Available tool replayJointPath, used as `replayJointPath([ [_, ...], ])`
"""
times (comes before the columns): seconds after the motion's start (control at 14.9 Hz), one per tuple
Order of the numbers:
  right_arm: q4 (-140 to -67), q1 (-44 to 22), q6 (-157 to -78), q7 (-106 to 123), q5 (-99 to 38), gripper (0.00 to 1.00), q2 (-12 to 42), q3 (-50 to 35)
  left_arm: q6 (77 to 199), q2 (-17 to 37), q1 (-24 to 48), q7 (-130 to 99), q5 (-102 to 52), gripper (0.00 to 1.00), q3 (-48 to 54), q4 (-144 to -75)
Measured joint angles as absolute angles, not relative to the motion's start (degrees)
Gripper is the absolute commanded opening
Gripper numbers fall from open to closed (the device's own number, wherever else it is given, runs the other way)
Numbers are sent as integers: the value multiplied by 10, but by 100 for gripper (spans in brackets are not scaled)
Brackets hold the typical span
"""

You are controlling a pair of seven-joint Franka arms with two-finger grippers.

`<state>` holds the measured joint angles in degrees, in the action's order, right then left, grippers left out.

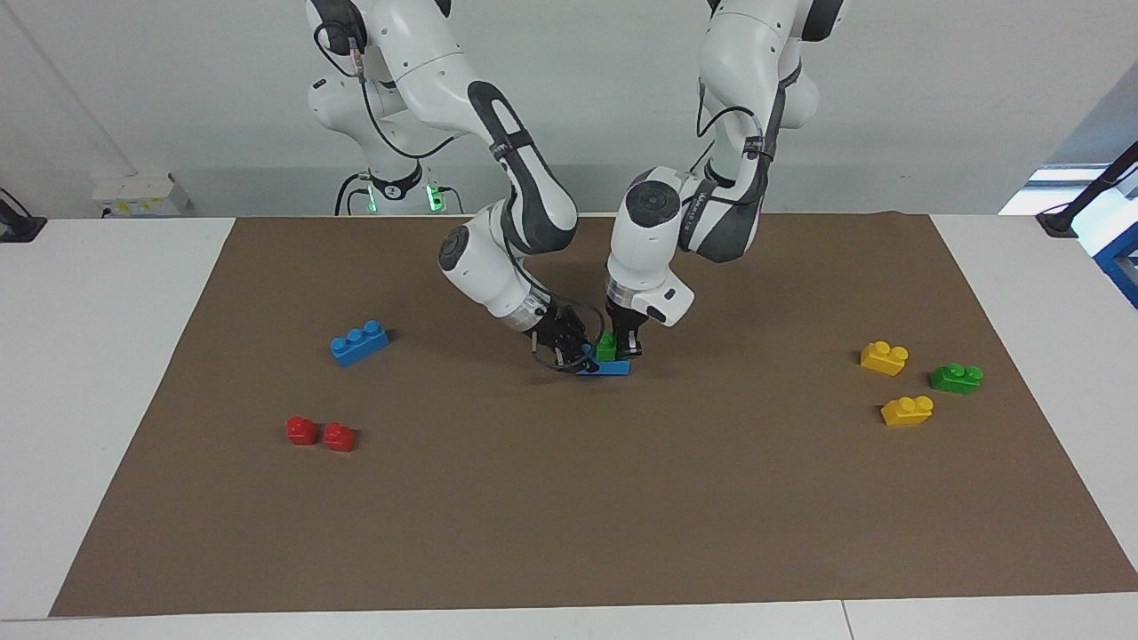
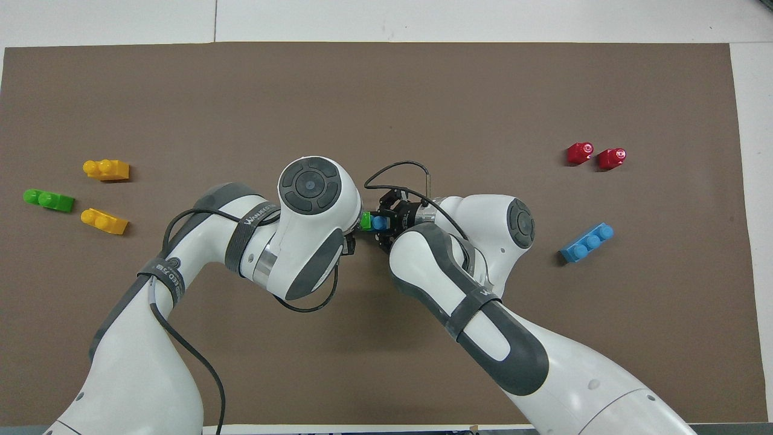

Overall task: Remove green block with left arm and hold with right
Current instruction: 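Pull the green brick away with the left gripper while the right gripper holds blue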

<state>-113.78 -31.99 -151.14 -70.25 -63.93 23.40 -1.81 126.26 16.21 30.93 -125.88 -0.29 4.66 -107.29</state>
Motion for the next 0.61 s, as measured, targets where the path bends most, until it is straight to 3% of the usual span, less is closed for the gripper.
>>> replayJointPath([
  [0.61,-1140,-319,-1511,-702,-639,0,237,-18,1160,55,274,-1185,-3,0,36,-1072],
])
